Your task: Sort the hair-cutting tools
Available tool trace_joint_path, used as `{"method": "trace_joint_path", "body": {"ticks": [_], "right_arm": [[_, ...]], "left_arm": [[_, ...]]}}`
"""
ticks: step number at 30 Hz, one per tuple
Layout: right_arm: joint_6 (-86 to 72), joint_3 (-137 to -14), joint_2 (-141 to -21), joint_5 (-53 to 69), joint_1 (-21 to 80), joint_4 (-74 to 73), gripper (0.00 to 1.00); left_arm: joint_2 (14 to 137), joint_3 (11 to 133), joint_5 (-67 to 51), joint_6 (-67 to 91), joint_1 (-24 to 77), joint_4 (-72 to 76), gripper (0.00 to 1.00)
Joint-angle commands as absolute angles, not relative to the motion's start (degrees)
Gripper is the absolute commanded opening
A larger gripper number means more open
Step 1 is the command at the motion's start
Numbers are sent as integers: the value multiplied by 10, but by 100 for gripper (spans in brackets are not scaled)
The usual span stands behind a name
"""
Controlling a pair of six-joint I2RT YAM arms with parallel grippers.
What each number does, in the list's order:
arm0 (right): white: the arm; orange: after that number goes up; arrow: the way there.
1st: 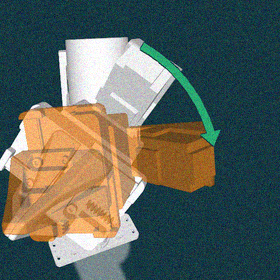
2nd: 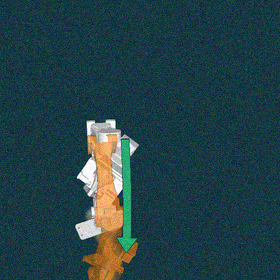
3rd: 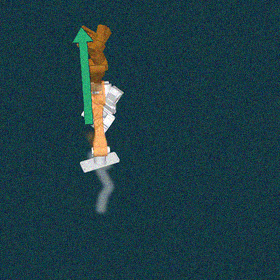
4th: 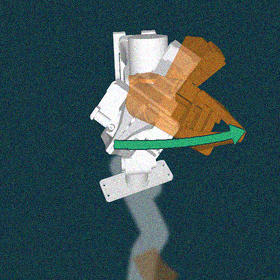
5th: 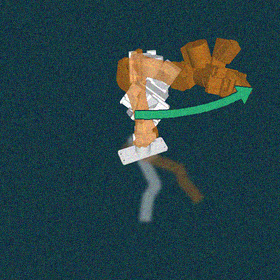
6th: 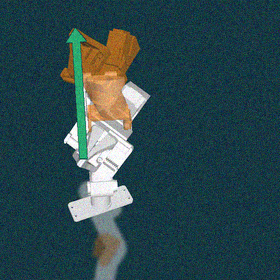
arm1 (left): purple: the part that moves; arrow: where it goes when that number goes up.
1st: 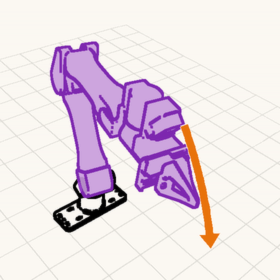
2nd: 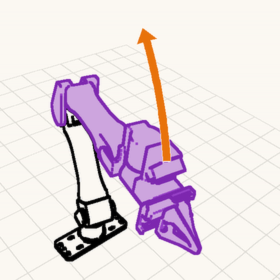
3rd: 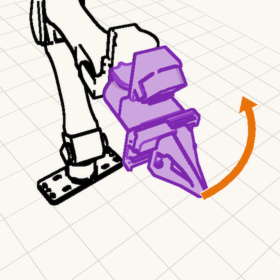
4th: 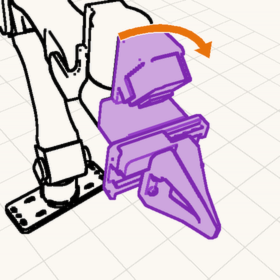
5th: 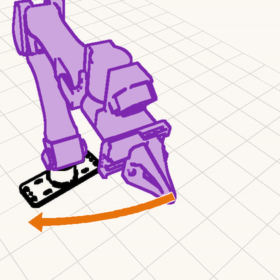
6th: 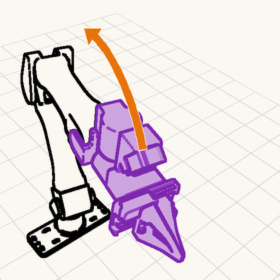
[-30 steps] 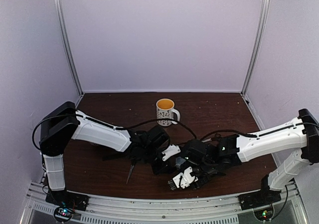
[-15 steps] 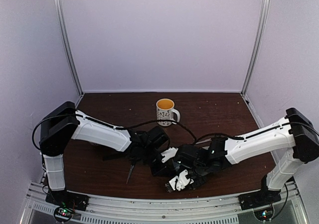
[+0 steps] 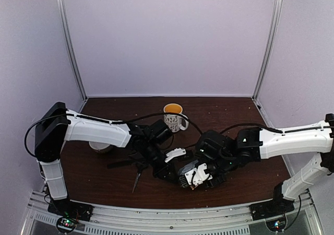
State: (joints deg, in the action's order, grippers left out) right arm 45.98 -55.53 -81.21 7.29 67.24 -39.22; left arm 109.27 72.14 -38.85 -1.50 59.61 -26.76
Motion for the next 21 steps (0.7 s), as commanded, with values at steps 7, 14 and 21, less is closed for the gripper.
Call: {"method": "trace_joint_path", "body": {"ticks": [7, 14, 21], "right_arm": [[422, -616, -809, 126, 644, -468, 21], [417, -606, -825, 100, 640, -484, 21], [404, -621, -873, 73, 633, -515, 22]], "left_arm": [[1074, 758, -562, -65, 596, -368, 0], [1076, 758, -561, -60, 596, -367, 0], [1094, 754, -586, -69, 596, -368, 0]]}}
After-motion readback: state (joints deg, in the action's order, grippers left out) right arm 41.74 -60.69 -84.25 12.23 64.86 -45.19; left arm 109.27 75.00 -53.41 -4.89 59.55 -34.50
